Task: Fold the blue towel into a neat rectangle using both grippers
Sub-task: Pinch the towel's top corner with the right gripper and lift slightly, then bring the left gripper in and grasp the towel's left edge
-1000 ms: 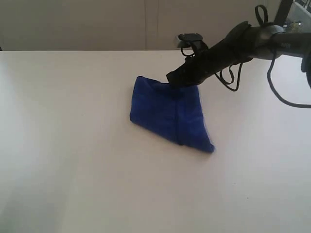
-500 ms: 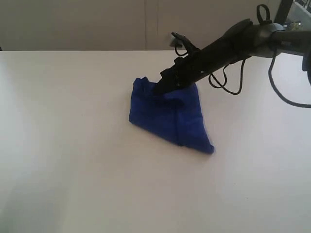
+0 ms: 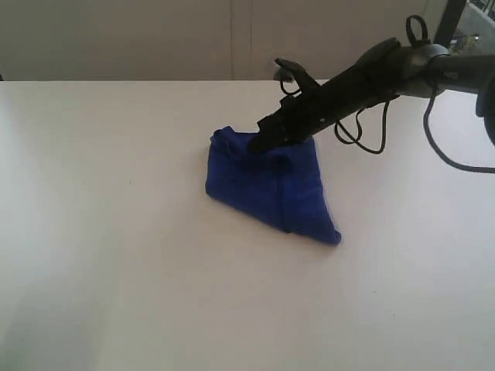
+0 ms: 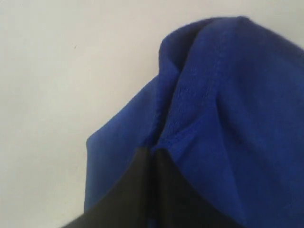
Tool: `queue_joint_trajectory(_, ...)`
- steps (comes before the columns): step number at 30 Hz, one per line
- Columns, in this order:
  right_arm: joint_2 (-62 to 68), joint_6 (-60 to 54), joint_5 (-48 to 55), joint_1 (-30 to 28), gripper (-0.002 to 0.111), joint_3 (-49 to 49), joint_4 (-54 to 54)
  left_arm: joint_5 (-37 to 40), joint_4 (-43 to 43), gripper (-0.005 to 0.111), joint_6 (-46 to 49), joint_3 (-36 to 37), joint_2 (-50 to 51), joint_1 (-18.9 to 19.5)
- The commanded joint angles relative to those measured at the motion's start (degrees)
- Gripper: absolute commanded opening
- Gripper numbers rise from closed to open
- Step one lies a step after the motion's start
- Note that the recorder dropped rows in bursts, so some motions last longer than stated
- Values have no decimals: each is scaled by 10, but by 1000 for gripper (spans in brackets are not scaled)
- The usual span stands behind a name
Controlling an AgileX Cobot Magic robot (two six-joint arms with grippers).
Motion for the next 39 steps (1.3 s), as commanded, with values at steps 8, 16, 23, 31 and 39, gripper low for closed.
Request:
queue_joint_trajectory(8,-21,9,-95,-29,0,-1,-31,-44,-2,0,-8,2,-2,-1)
queue_joint_trajectory(16,-20,23,-160,-40,0,0,-54,-118,-10,0,-84,2,-2,-1)
queue_joint_trajectory(23,-18,23,-150,-40,0,0,-54,-163,-29,0,-193,2,-2,-1)
queue_joint_trajectory(31,-16,23,-146,-40,0,0,-53,-110,-29,0,-220,-32,40,-1)
queue_joint_trajectory(39,-16,23,-151,-40,0,0,-54,-136,-26,0,-212,-88,212,-27)
